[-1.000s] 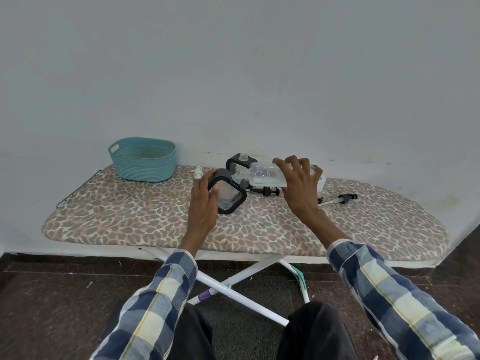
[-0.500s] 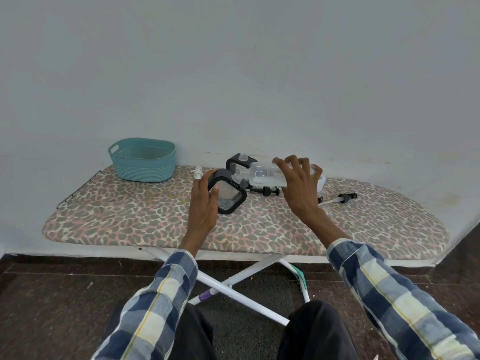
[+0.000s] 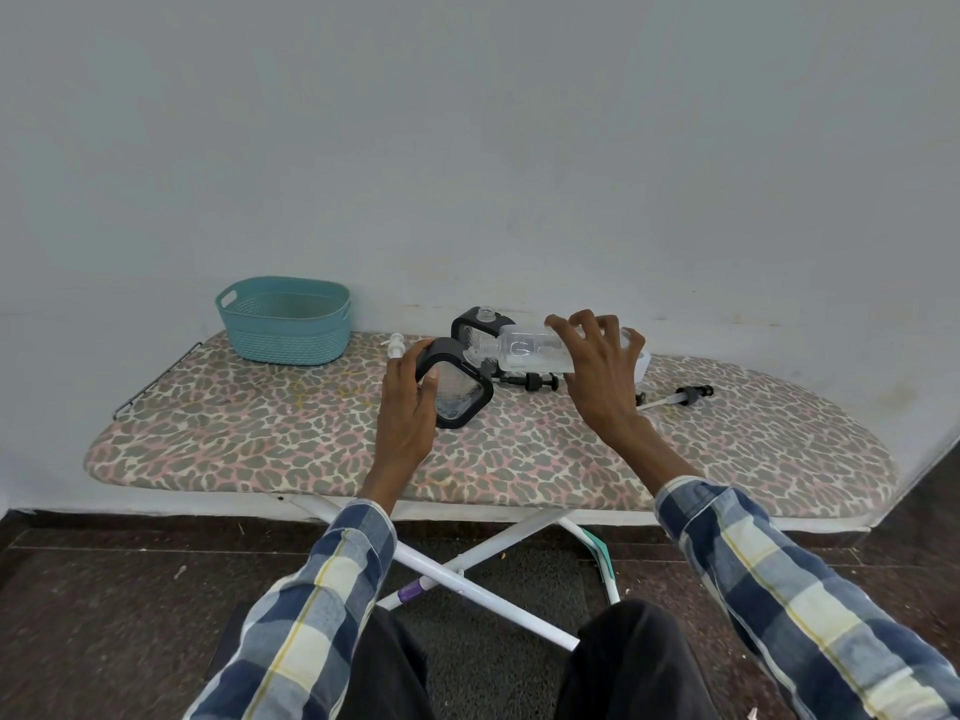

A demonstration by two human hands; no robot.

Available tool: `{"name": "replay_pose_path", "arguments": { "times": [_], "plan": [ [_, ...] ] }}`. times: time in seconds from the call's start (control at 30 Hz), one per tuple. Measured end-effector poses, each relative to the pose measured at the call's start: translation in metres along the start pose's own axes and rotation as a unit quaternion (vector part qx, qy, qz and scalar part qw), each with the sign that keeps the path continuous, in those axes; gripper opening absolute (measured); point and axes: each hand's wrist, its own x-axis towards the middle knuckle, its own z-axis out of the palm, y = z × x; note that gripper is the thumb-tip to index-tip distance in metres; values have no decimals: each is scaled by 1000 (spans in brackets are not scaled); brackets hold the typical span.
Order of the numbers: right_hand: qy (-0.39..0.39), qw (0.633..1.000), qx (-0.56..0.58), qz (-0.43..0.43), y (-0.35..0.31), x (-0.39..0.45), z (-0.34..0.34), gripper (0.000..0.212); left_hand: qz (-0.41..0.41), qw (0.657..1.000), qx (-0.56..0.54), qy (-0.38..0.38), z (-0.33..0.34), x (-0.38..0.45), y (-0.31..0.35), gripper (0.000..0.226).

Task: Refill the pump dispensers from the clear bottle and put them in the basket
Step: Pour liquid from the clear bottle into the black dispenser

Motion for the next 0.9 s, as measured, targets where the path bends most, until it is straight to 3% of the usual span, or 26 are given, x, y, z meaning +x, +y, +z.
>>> {"name": "replay_pose_path", "arguments": {
  "times": [0.9],
  "plan": [
    [4,1000,-4,-8,1,3,-1,100,-3,1000,-4,-1,1,1,-4,45]
  ]
}}
